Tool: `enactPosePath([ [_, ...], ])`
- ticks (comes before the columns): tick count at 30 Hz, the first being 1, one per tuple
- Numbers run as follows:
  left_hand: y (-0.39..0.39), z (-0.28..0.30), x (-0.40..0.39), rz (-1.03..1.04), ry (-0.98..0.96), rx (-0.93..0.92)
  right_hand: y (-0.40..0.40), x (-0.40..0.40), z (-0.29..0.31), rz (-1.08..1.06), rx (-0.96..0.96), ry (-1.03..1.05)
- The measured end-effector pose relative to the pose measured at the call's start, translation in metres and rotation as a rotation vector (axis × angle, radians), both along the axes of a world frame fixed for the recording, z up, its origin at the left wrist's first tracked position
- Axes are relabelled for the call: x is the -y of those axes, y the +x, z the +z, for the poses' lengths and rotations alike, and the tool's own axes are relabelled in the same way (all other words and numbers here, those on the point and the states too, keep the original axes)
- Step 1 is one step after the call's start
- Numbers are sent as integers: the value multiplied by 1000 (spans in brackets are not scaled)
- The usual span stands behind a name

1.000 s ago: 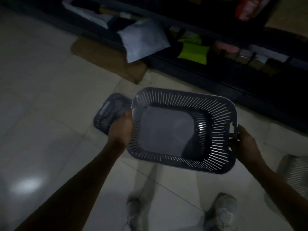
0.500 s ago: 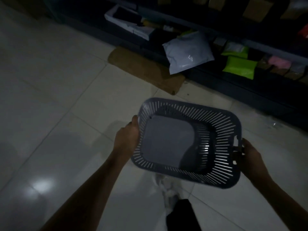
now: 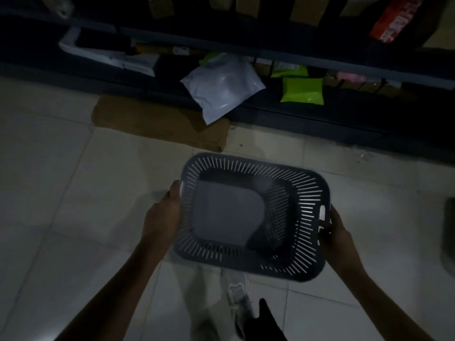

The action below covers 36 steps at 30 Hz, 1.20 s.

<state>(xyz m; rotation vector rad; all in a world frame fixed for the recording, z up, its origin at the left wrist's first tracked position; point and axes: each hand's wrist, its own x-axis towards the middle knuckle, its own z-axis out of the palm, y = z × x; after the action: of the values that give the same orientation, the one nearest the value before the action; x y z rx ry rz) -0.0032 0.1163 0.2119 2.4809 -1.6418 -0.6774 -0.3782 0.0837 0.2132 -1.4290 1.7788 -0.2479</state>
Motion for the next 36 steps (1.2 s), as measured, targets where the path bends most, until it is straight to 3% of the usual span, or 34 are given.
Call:
enactPosePath([
  [11, 9, -17, 21, -139, 85, -33, -4, -28, -10, -80, -87, -29],
  [14, 3, -24, 19, -177, 23, -40, -9, -28, -14, -86, -109, -67],
  [21, -3, -38, 15, -204, -37, -44, -16, -20, -20, -104, -100, -58],
  [36, -8, -27, 15, -174, 70, -16, -12, -28, -25, -103, -68, -32],
])
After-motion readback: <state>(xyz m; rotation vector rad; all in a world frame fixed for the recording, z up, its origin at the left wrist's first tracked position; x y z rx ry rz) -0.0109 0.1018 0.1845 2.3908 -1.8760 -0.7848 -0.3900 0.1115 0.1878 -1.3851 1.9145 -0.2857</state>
